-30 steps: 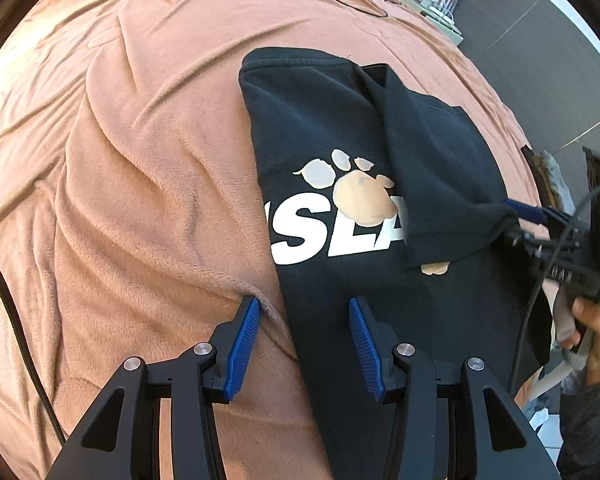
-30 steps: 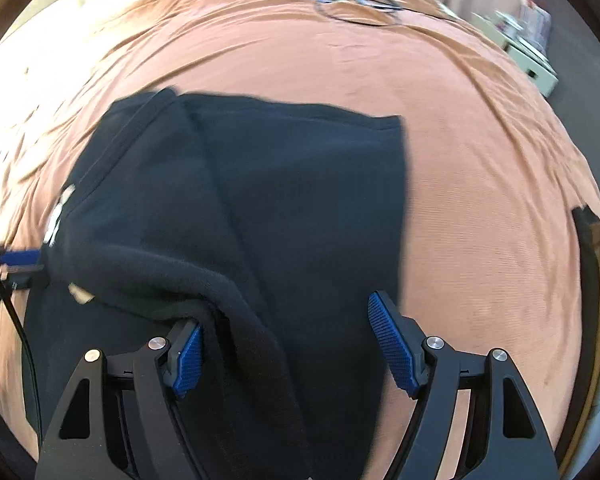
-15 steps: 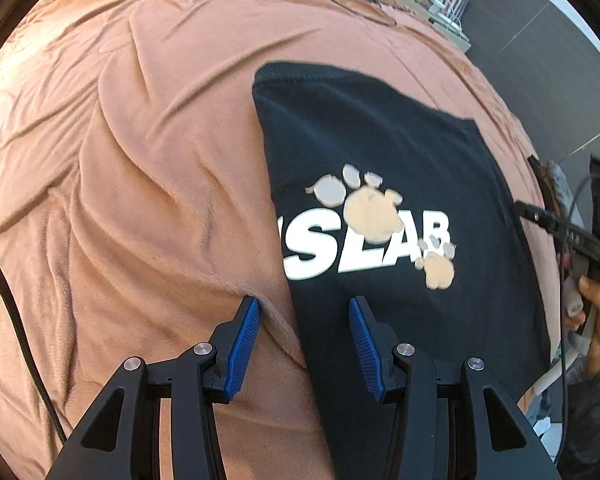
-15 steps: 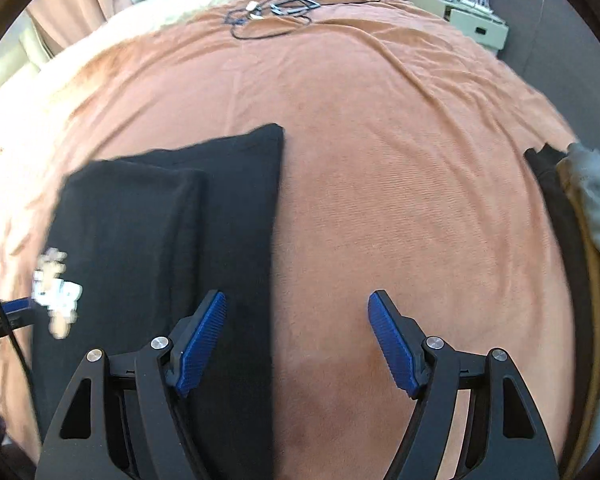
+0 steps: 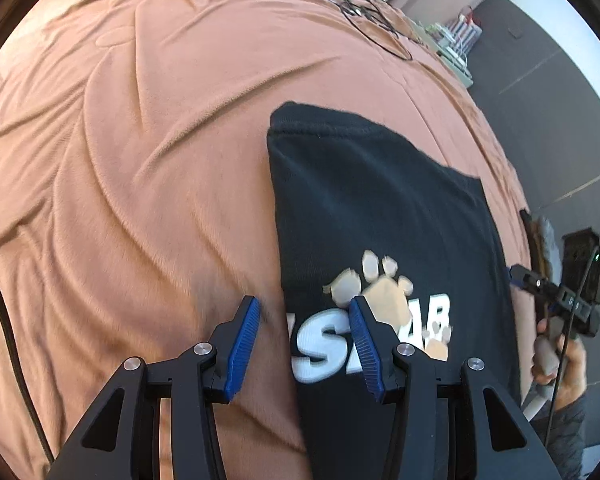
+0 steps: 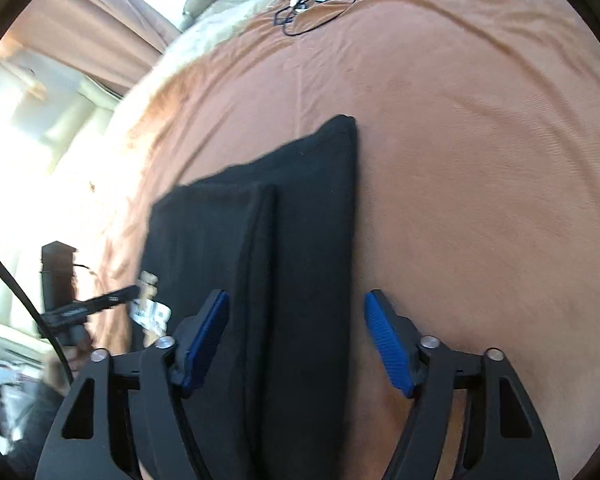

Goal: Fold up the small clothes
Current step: 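Grasp the folded shirt edge with both tools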

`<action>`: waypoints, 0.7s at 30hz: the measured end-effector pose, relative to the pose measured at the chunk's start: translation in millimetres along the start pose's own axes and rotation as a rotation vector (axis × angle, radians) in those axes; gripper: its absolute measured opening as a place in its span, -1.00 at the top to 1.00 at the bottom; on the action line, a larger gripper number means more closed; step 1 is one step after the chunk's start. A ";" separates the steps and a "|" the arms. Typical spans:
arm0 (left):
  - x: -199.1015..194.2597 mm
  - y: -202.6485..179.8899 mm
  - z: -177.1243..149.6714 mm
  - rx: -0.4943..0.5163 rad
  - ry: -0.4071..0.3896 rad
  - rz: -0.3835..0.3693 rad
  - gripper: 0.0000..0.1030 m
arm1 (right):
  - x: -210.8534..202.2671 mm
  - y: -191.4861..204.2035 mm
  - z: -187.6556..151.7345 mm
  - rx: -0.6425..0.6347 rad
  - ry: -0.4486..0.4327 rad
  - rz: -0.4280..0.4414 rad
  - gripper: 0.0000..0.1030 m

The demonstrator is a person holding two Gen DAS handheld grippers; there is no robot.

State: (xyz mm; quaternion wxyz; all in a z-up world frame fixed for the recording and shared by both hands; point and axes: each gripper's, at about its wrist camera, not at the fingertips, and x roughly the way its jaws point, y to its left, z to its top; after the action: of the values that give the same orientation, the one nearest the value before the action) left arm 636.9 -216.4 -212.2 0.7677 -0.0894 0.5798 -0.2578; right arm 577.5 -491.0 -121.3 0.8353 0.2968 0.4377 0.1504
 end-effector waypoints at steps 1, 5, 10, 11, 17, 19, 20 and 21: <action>1.7 0.7 2.8 -0.003 -0.002 -0.006 0.05 | 4.0 -3.4 1.3 0.004 0.006 0.021 -0.10; 10.1 0.1 18.0 -0.005 -0.013 -0.033 0.05 | 19.3 -15.3 16.7 0.000 0.027 0.074 0.19; 20.9 -4.3 40.5 0.019 -0.037 -0.012 0.11 | 37.4 -19.5 32.7 -0.014 0.048 0.099 0.28; 23.9 -3.7 45.3 0.014 -0.040 -0.015 0.11 | 41.7 -18.4 36.5 -0.019 0.052 0.098 0.30; 35.6 0.8 66.0 -0.033 -0.076 -0.010 0.52 | 50.9 -4.3 46.6 0.031 0.011 -0.048 0.75; 34.9 1.1 68.1 -0.049 -0.080 -0.003 0.66 | 44.9 9.7 43.5 -0.009 -0.007 -0.082 0.78; 31.9 0.2 67.7 -0.048 -0.085 0.000 0.79 | 39.7 18.2 41.6 -0.035 -0.026 -0.088 0.79; 27.3 -1.5 66.9 -0.041 -0.092 -0.001 0.84 | 33.9 25.5 38.3 -0.050 -0.045 -0.084 0.80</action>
State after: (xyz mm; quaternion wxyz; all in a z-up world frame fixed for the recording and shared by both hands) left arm 704.4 -242.1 -213.7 0.7914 -0.1173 0.5491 -0.2418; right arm 628.5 -467.8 -110.2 0.8575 0.2605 0.4273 0.1192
